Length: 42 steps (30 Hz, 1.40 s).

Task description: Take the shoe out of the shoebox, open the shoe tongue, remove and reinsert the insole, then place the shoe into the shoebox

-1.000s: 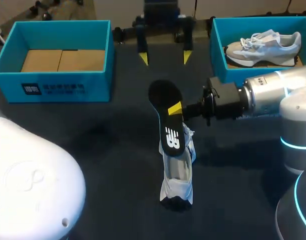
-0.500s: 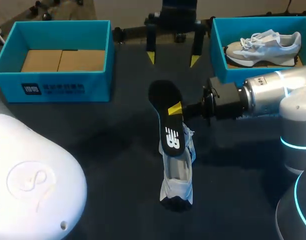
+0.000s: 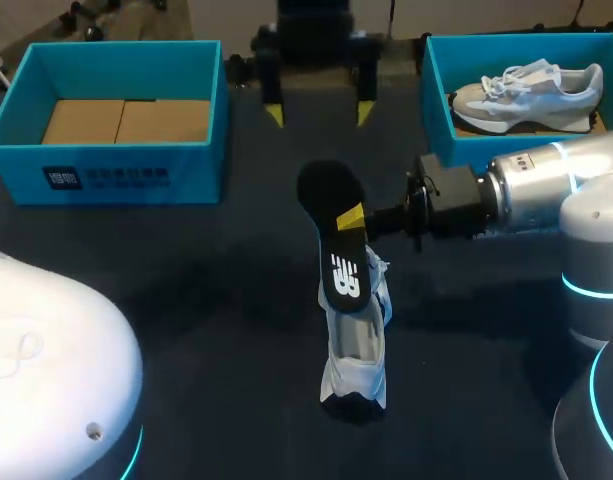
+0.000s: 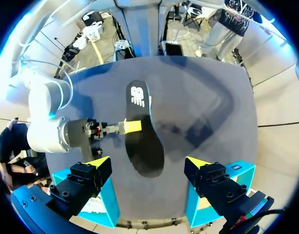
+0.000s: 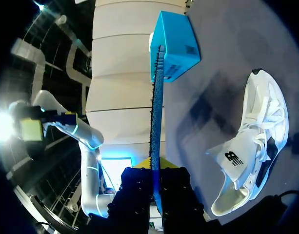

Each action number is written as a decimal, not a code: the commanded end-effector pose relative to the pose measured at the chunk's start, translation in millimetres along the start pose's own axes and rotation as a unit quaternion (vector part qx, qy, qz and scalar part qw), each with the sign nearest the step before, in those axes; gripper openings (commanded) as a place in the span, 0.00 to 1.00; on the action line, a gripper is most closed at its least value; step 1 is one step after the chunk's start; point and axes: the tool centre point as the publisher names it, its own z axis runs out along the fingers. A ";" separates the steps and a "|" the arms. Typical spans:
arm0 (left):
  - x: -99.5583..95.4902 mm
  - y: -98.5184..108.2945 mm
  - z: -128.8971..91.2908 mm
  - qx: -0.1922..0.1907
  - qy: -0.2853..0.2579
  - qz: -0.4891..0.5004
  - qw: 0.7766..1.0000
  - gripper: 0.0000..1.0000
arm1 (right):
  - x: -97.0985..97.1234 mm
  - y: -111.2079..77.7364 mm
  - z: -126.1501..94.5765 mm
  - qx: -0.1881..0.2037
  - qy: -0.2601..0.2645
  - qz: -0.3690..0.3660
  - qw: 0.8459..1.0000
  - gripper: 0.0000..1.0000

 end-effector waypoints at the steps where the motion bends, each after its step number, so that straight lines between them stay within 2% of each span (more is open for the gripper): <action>1: 34.3 -23.8 9.5 -0.090 -0.331 0.007 0.939 1.00 | 0.2 -0.6 0.8 -0.001 -0.001 0.000 1.000 0.00; 7: 44.9 -26.3 34.3 -0.102 -0.417 0.012 0.903 1.00 | 0.2 -0.6 0.8 -0.001 -0.001 0.000 1.000 0.00; 8: 46.5 -24.5 38.7 -0.098 -0.444 0.008 0.891 1.00 | 0.2 -0.6 0.8 -0.001 -0.001 0.000 1.000 0.00; 11: 51.3 -21.4 41.5 -0.097 -0.481 -0.002 0.871 1.00 | 0.2 -0.6 0.8 -0.001 -0.001 0.000 1.000 0.00; 26: 51.3 -21.4 41.5 -0.097 -0.481 -0.002 0.871 1.00 | 0.2 -0.6 0.8 -0.001 -0.001 0.000 1.000 0.00; 27: 57.5 -20.5 46.6 -0.104 -0.491 -0.004 0.865 1.00 | 0.2 -0.6 0.8 -0.001 -0.001 0.000 1.000 0.00; 33: 81.7 -26.3 75.2 -0.082 -0.550 0.016 0.831 1.00 | 0.2 -0.6 0.8 -0.001 -0.001 0.000 1.000 0.00; 35: 83.6 -25.3 79.7 -0.082 -0.562 0.013 0.823 1.00 | 0.2 -0.6 0.8 -0.001 -0.001 0.000 1.000 0.00; 38: 83.3 -27.4 90.6 -0.073 -0.597 0.029 0.798 1.00 | 0.2 -0.6 0.8 -0.001 -0.001 0.000 1.000 0.00; 41: 79.7 -30.5 102.1 -0.079 -0.630 0.038 0.772 1.00 | 0.2 -0.6 0.8 -0.001 -0.001 0.000 1.000 0.00; 42: 78.0 -30.5 106.9 -0.068 -0.650 0.039 0.756 1.00 | 0.2 -0.6 0.8 -0.001 -0.001 0.000 1.000 0.00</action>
